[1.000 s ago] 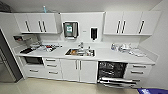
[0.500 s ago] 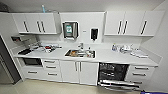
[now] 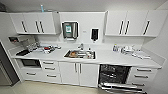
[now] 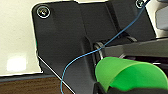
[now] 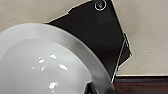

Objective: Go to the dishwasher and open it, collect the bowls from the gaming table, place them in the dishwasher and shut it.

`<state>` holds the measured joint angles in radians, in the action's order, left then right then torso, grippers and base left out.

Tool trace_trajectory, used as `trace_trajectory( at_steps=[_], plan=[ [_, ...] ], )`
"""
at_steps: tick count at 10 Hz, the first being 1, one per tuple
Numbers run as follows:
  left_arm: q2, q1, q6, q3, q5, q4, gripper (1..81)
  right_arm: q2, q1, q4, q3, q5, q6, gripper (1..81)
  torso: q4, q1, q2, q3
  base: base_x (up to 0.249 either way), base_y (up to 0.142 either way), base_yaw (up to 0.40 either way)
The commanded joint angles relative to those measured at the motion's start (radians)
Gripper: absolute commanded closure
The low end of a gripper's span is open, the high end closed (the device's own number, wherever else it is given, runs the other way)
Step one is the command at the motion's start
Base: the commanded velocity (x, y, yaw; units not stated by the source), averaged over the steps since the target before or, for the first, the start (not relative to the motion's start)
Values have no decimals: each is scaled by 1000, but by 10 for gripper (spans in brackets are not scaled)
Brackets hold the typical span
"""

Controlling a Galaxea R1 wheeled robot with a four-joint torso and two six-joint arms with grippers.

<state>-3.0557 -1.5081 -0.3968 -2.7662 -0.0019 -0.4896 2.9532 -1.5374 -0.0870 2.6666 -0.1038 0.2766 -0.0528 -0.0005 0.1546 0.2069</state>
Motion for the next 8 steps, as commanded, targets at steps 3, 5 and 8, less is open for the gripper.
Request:
trace_trajectory(
  at_steps=[3, 5, 8],
  plan=[
    [-2, 44, 0, 0, 46, -3, 811, 0, 36, -11, 1, 42, 0, 811, 0, 1, 0, 0, 114, 0, 0],
    [-2, 44, 0, 2, 45, -4, 811, 3, 35, -11, 1, 42, 0, 811, 0, 1, 0, 0, 113, -32, 0],
    [-2, 44, 0, 2, 46, -7, 811, 3, 33, -10, 1, 41, 0, 811, 0, 1, 0, 0, 111, -77, 0]
  ],
)
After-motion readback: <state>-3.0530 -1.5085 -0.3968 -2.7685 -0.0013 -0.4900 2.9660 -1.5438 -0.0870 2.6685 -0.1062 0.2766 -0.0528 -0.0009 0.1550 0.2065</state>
